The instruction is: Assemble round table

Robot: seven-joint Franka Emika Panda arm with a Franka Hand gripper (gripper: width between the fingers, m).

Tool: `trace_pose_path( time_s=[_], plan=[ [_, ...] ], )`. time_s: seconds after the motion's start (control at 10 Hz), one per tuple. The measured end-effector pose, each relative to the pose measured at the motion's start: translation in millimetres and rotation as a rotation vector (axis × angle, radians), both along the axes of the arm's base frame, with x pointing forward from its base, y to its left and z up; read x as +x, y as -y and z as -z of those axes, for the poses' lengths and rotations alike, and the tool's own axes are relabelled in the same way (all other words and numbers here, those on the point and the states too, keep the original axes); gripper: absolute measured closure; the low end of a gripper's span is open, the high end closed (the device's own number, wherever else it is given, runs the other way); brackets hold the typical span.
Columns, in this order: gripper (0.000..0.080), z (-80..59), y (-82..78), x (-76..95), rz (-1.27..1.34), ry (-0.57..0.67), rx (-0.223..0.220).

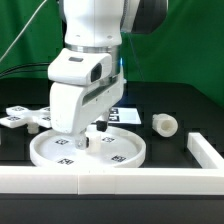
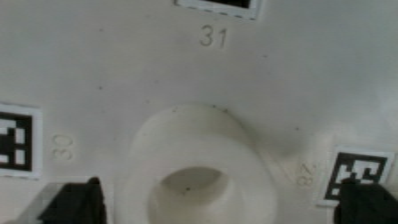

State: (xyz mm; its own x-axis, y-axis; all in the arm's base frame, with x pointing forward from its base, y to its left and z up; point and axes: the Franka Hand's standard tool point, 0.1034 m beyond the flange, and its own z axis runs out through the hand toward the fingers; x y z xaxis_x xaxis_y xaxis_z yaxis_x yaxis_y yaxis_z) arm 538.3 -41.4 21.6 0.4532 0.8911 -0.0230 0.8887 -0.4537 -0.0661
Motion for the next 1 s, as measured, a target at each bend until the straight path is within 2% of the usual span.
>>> trace_pose_path(
  time_s=[0.5,0.6,0.7,0.8,1.0],
  plan=[
    [0.015,4.3,3.7,-0.3,0.005,-0.005,0.0],
    [0.0283,4.3,3.7,-0.3,0.005,-0.005,0.0],
    [0.0283,4.4,3.7,-0.4,0.005,-0.005,0.0],
    [0.0395,4.2,3.6,-0.2,0.005,-0.005,0.0],
    [0.0393,4.2,3.6,-0.2,0.005,-0.005,0.0]
  ],
)
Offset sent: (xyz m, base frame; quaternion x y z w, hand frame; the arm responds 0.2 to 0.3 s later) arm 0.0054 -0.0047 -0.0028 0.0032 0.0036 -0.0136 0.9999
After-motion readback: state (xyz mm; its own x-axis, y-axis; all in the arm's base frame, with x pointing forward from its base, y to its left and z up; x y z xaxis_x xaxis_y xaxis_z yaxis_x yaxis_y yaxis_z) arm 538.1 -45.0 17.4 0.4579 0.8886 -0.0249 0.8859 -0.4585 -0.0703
